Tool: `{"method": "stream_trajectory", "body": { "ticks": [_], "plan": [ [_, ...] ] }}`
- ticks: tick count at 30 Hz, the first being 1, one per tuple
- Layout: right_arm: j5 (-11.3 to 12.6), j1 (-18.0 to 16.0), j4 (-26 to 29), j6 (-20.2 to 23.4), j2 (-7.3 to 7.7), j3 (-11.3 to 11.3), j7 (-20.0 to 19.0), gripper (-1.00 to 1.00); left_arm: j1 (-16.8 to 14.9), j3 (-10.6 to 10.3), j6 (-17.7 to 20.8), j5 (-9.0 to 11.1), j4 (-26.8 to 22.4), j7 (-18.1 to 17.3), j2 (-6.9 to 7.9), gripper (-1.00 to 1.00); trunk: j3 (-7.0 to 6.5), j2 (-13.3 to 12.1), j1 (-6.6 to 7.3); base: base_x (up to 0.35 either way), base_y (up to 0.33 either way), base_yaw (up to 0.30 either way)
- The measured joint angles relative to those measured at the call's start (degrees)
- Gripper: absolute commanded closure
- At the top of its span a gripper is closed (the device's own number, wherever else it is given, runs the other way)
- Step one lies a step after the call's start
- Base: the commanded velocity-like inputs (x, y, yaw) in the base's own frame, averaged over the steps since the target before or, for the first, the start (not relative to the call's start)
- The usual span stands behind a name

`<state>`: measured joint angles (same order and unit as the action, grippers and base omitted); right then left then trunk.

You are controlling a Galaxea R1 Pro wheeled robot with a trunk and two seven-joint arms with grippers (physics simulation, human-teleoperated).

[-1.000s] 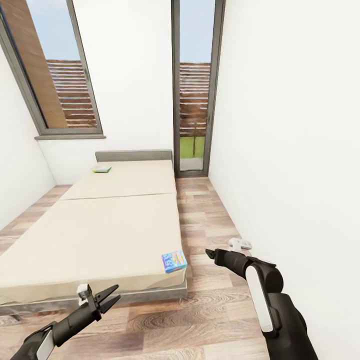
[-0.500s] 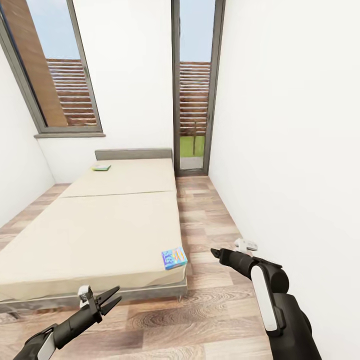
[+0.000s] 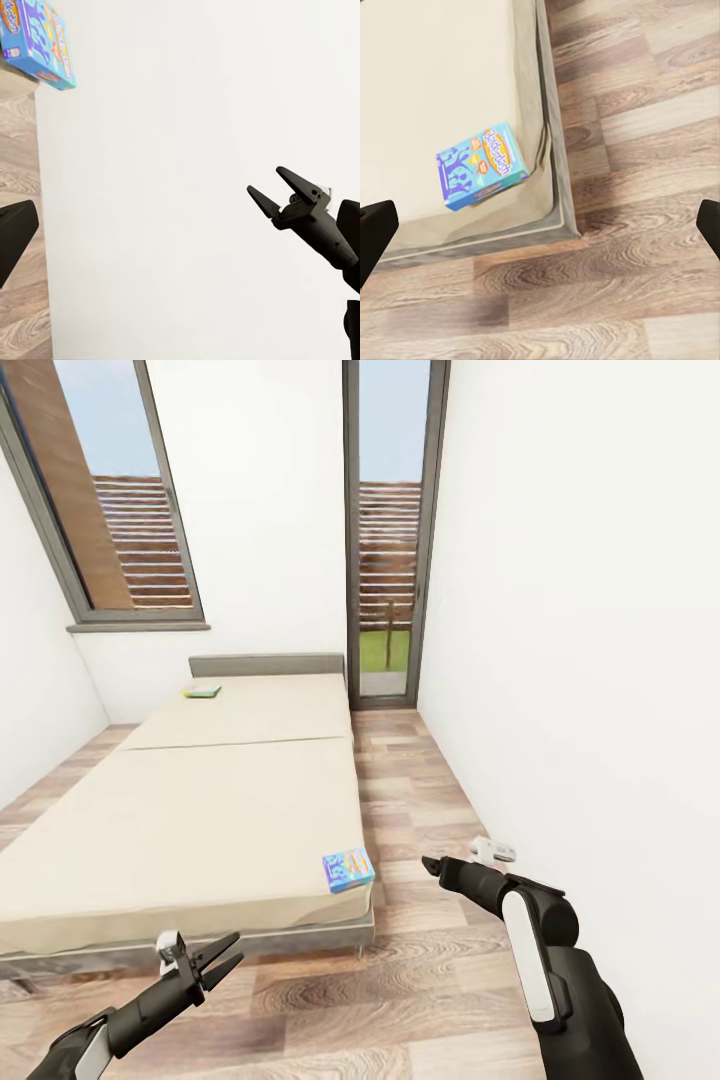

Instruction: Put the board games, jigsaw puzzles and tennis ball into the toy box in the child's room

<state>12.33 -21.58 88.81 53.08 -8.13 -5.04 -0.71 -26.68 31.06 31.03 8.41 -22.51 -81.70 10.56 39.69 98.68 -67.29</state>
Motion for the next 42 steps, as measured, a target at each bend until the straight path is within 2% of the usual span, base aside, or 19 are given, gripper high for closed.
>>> {"method": "stream_trajectory", "body": {
  "ticks": [6,18,29,42],
  "plan": [
    [0.00,0.00,0.00,0.00,0.01,-0.01,0.00,-1.00,0.00,-0.04,0.03,-0.11,-0.02,0.00,0.00,-1.00,1.08,2.41,-1.32,0.000,0.000,0.000],
    [0.01,0.00,0.00,0.00,0.16,-0.08,0.00,-1.00,0.00,0.01,-0.05,0.18,0.00,-0.08,-0.03,-1.00,1.08,2.42,-1.32,0.009,-0.015,0.000],
    [0.01,-0.01,0.01,0.02,0.11,-0.02,0.00,-1.00,0.00,-0.01,0.01,0.11,0.02,-0.04,-0.08,-1.00,1.08,2.42,-1.31,0.095,-0.243,0.011],
    [0.01,0.00,0.00,0.01,0.17,-0.01,0.00,-1.00,0.00,0.01,-0.08,0.06,0.01,0.00,-0.18,-1.00,1.08,2.42,-1.31,0.110,-0.120,0.144]
  ]
}}
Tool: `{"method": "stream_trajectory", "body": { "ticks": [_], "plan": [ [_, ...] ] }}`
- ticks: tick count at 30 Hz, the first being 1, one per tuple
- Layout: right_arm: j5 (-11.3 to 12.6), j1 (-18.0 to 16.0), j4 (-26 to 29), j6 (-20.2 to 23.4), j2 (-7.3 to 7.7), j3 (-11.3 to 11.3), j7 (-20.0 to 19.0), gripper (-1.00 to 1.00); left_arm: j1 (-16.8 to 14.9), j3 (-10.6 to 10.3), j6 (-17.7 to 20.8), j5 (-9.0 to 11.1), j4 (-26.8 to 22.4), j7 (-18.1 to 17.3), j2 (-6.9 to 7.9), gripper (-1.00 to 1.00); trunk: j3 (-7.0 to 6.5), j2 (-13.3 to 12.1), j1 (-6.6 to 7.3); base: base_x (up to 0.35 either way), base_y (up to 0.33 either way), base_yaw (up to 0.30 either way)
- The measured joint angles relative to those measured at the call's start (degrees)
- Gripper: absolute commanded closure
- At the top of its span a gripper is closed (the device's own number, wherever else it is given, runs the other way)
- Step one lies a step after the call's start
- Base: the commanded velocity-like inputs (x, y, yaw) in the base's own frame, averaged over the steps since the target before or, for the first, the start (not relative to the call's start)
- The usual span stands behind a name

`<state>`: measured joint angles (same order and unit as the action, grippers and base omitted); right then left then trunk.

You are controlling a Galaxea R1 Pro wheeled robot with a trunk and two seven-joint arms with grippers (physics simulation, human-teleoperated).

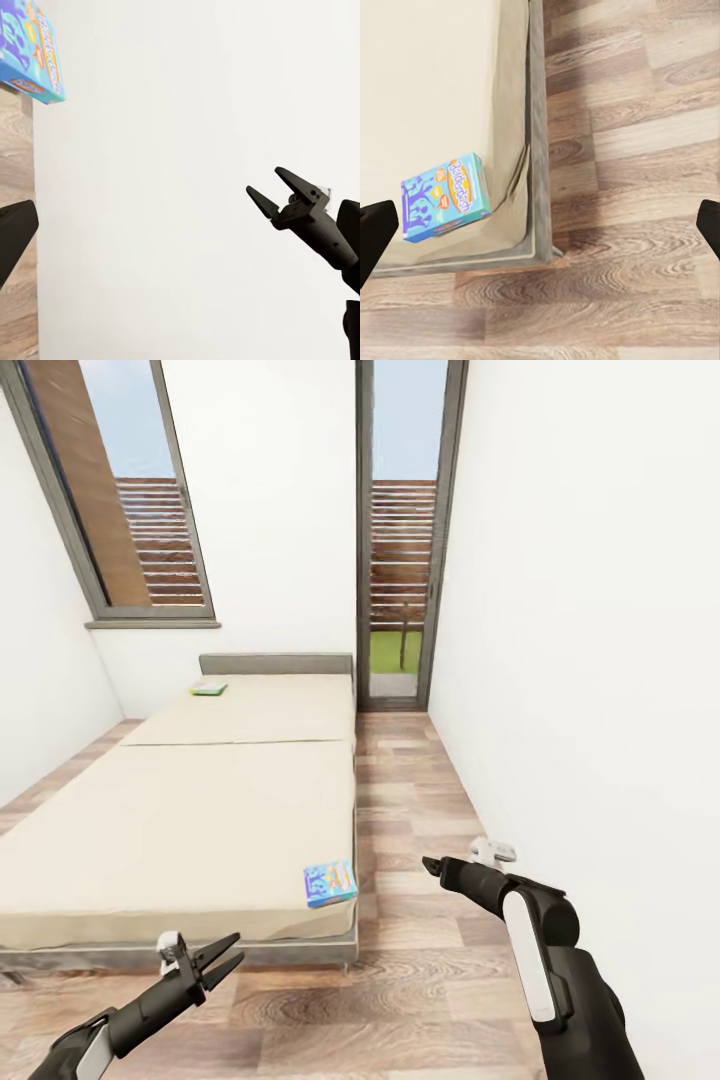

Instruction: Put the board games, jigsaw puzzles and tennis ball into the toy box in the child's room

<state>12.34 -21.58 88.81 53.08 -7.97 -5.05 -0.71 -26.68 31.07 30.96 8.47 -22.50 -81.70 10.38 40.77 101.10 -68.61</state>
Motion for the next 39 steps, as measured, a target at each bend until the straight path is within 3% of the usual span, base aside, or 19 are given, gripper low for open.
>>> {"method": "stream_trajectory", "body": {
  "ticks": [30,39],
  "plan": [
    [0.01,0.00,0.00,-0.09,0.03,-0.01,0.00,-1.00,0.00,0.08,-1.04,0.04,-0.01,-0.08,-0.16,-1.00,0.00,0.00,-0.01,0.101,-0.129,0.003],
    [-0.02,-0.01,-0.02,-0.10,0.02,0.00,0.07,-1.00,0.01,0.08,-1.00,0.05,-0.02,-0.09,-0.10,-1.00,0.00,0.00,-0.01,0.005,-0.007,0.184]
  ]
}}
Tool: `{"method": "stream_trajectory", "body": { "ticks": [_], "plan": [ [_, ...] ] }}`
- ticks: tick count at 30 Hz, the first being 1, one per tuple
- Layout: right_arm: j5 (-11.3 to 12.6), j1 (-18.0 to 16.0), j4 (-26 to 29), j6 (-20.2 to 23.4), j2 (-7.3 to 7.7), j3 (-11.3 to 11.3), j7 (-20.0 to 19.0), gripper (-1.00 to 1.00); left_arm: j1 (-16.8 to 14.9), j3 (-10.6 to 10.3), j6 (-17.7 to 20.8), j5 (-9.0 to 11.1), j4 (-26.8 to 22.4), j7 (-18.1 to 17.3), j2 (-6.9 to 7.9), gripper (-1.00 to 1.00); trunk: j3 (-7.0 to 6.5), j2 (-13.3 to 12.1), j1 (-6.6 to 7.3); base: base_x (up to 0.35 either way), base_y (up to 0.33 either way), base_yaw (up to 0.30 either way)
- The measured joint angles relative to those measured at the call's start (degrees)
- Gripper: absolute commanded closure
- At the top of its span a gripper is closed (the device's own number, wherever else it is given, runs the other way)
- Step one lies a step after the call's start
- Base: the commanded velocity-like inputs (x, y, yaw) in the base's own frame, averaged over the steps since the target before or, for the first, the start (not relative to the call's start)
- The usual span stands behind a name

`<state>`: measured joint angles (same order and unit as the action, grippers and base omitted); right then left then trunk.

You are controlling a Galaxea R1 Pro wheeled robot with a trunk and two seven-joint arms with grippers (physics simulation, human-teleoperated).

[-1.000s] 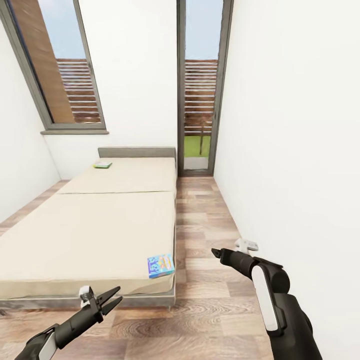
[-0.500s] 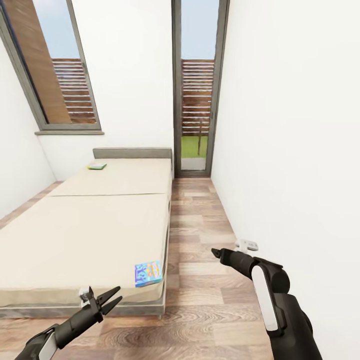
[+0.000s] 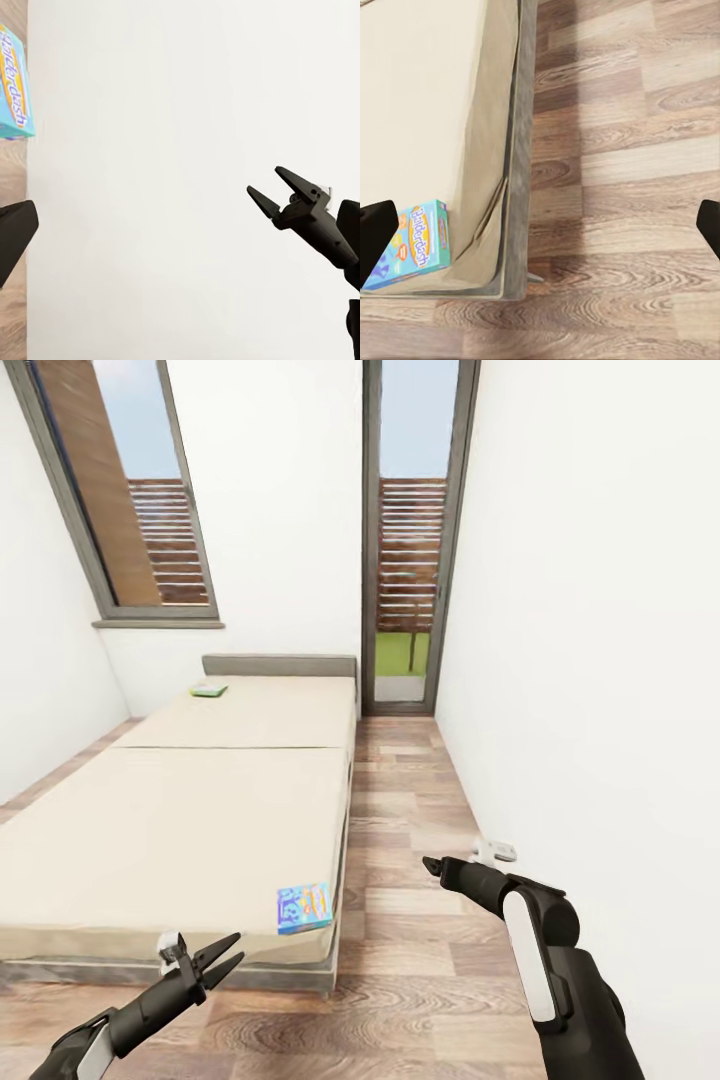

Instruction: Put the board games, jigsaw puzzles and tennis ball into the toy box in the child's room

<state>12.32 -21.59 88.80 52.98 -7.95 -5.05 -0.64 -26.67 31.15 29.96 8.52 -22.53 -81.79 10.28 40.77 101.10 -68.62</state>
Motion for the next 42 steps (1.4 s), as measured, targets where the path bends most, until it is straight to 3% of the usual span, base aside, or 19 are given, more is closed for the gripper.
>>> {"method": "stream_trajectory", "body": {
  "ticks": [33,42],
  "plan": [
    [0.02,0.01,-0.07,0.00,0.01,-0.01,0.01,-1.00,-0.01,0.01,-0.07,-0.02,0.01,0.03,0.01,-1.00,0.00,0.00,0.00,0.018,0.000,0.011],
    [0.01,0.01,-0.07,0.01,0.01,-0.01,0.00,-1.00,-0.01,-0.01,-0.07,-0.01,0.02,0.01,0.02,-1.00,0.00,0.00,0.02,0.182,-0.031,0.000]
  ]
}}
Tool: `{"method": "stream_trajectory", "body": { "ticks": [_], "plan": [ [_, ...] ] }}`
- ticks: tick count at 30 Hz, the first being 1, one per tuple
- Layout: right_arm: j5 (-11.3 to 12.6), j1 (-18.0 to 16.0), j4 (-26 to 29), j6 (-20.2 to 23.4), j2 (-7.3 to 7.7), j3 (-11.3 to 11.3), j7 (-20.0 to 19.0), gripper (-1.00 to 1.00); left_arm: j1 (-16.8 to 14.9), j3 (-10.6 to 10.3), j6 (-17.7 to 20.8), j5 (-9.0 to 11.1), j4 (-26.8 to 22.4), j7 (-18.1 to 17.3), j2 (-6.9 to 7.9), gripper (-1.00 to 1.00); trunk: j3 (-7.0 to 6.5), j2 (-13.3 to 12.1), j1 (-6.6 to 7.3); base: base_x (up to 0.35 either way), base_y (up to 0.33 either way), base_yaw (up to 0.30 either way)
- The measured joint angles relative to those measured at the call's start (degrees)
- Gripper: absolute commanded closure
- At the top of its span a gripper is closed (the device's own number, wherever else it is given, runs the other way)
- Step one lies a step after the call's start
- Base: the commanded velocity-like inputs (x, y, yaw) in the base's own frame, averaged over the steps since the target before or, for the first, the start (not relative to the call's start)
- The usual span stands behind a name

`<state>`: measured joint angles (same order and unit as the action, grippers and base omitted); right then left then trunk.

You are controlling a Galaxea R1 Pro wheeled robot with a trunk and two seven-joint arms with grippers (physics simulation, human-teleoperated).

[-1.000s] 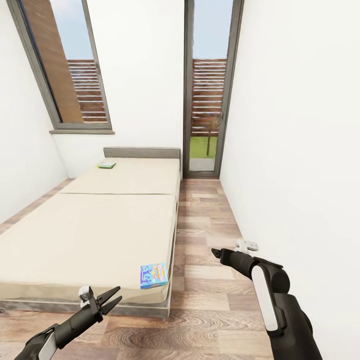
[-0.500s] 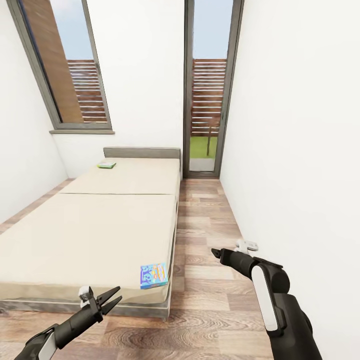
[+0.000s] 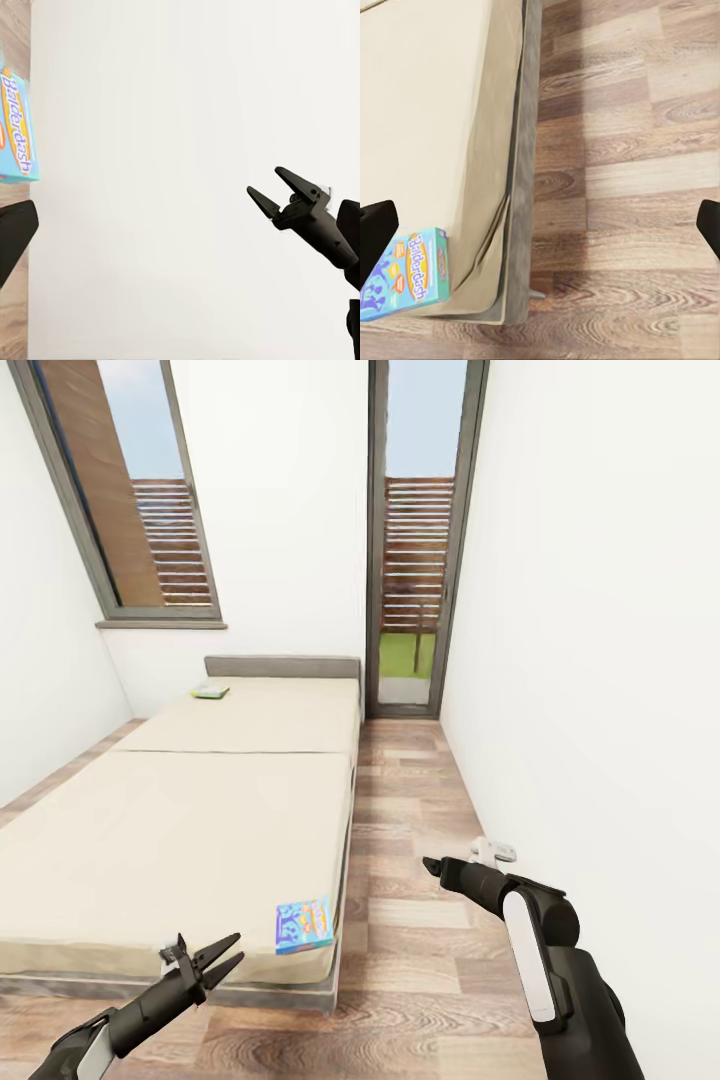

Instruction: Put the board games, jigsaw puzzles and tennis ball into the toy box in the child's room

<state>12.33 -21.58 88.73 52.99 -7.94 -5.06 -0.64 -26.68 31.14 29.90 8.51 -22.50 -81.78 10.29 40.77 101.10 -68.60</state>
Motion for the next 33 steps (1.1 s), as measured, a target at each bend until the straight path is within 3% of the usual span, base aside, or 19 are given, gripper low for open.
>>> {"method": "stream_trajectory", "body": {
  "ticks": [10,24,33],
  "plan": [
    [0.00,0.00,0.00,0.01,-0.01,0.00,-0.01,-1.00,0.00,-0.01,0.01,0.03,0.01,0.01,0.00,-1.00,0.00,0.00,-0.01,0.178,-0.157,0.000],
    [0.01,0.00,-0.03,-0.01,0.16,-0.08,-0.07,-1.00,0.19,0.10,0.19,0.15,0.18,-0.03,-0.52,-1.00,0.00,0.00,-0.02,0.019,-0.021,0.000],
    [0.01,0.00,-0.15,-0.08,0.17,-0.09,-0.08,-1.00,1.27,1.77,0.13,0.04,0.24,-0.04,-0.04,-1.00,0.00,0.00,-0.02,0.000,0.000,0.000]
  ]
}}
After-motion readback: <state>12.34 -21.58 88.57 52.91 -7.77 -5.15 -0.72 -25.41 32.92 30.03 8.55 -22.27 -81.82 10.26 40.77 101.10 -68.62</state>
